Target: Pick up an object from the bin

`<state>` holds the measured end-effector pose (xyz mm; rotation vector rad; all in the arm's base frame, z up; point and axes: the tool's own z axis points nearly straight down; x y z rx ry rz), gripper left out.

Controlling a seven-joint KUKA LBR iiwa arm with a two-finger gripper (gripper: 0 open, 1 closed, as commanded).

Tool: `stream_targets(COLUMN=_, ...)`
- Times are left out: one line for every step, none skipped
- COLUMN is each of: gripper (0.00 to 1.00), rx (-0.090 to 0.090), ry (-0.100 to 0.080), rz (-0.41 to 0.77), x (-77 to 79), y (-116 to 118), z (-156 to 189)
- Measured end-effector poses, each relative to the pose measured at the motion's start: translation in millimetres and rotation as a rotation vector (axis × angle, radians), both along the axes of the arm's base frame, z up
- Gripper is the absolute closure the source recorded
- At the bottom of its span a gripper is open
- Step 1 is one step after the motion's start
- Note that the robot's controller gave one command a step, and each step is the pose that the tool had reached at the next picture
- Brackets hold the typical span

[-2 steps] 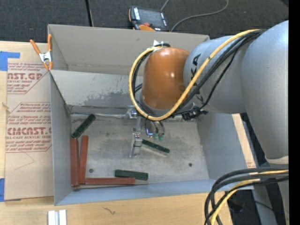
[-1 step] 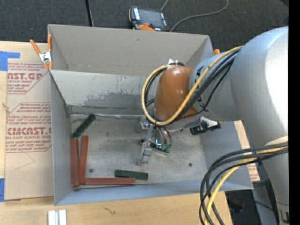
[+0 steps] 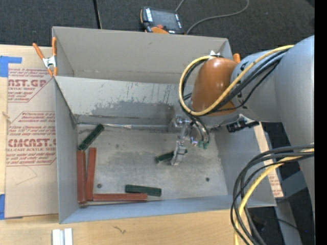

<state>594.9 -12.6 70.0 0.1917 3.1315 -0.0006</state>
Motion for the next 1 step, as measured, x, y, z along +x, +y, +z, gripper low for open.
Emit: stream_targets(gripper=1.00, rx=0.002, ry=0.003, rz=0.005, x=-0.9, y=4.1, z=0.6)
